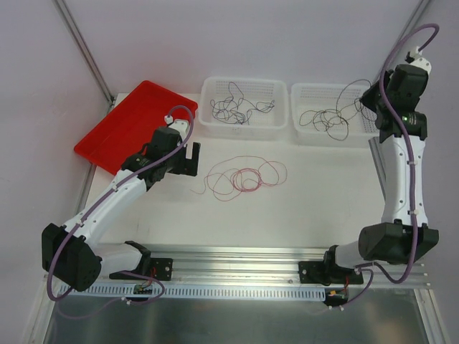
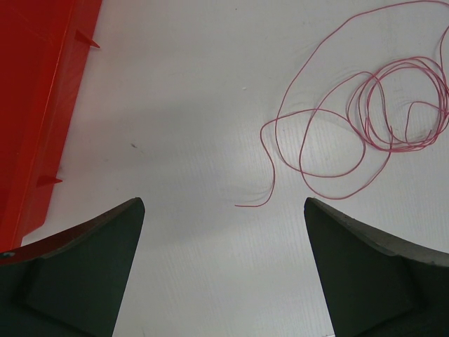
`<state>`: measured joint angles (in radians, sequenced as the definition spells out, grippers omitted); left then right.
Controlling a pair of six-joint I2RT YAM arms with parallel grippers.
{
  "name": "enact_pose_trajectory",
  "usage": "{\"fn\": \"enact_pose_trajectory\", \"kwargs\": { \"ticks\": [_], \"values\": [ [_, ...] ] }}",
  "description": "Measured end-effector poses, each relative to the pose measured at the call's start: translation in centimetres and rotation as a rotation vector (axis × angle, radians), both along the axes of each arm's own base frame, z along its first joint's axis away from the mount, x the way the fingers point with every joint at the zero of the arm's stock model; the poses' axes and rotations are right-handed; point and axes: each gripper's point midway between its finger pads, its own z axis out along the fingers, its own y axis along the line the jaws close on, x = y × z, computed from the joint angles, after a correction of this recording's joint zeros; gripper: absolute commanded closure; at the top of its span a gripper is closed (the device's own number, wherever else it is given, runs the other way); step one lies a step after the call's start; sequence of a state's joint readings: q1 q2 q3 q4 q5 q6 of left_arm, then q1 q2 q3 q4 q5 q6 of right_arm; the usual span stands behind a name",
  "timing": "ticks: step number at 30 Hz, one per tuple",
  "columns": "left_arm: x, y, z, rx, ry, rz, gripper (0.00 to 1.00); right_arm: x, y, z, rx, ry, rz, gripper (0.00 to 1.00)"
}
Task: Untangle the cables
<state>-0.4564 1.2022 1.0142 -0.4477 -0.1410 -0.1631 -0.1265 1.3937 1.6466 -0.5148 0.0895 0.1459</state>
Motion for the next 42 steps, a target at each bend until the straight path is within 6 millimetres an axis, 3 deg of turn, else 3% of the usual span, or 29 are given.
{"fn": "enact_pose_trajectory", "kwargs": {
  "ticks": [3,6,8,10,11,12,14,15,19,22,25,29,32,34,37,42],
  "values": [
    [0.0,0.0,-0.1,0.002,0.003,0.000,0.01,3.1,-0.4,1.3,-0.015,-0.053,0.004,0.99],
    [0.1,0.0,-0.3,0.007,0.009,-0.001,0.01,6.5,-0.8,0.5,-0.021,-0.051,0.010,0.99],
    [0.1,0.0,-0.6,0.013,0.016,-0.002,0.01,9.1,-1.1,-1.1,-0.023,-0.036,0.012,0.99],
    [0.2,0.0,-1.0,0.019,0.025,-0.004,0.01,11.7,-1.5,-3.9,-0.025,0.004,0.015,0.94],
    [0.2,0.0,-1.2,0.023,0.032,-0.005,0.01,12.6,-1.6,-5.0,-0.026,0.022,0.017,0.90],
    [0.2,0.0,-1.5,0.026,0.038,-0.006,0.01,13.6,-1.8,-6.6,-0.028,0.047,0.019,0.72],
    [0.2,-0.1,-1.8,0.032,0.049,-0.007,0.01,15.4,-2.1,-9.8,-0.030,0.102,0.024,0.51],
    [0.2,-0.1,-2.0,0.035,0.053,-0.008,0.01,16.2,-2.2,-11.1,-0.033,0.127,0.030,0.35],
    [0.3,-0.1,-2.5,0.042,0.067,-0.009,0.01,17.7,-2.2,-14.7,-0.038,0.192,0.061,0.17],
    [0.2,-0.1,-2.6,0.042,0.070,-0.010,0.01,17.3,-1.8,-15.0,-0.041,0.211,0.086,0.12],
    [0.2,-0.3,-2.6,0.033,0.074,-0.017,0.01,15.6,-1.0,-13.6,-0.040,0.204,0.122,0.12],
    [-0.1,-1.0,-2.6,0.001,0.088,-0.033,0.04,10.7,1.3,-10.2,-0.057,0.194,0.189,0.13],
    [-0.3,-1.5,-2.8,-0.027,0.105,-0.045,0.05,5.7,5.7,-7.6,-0.074,0.174,0.296,0.16],
    [-0.5,-1.8,-3.0,-0.044,0.121,-0.044,0.06,2.1,9.7,-7.3,-0.063,0.172,0.398,0.17],
    [-0.7,-2.4,-3.6,-0.071,0.154,-0.045,0.08,-2.5,15.1,-9.5,-0.026,0.217,0.550,0.18],
    [-1.1,-3.0,-4.4,-0.106,0.194,-0.012,0.08,-9.2,21.4,-19.4,0.013,0.467,0.695,0.20]
  ]
}}
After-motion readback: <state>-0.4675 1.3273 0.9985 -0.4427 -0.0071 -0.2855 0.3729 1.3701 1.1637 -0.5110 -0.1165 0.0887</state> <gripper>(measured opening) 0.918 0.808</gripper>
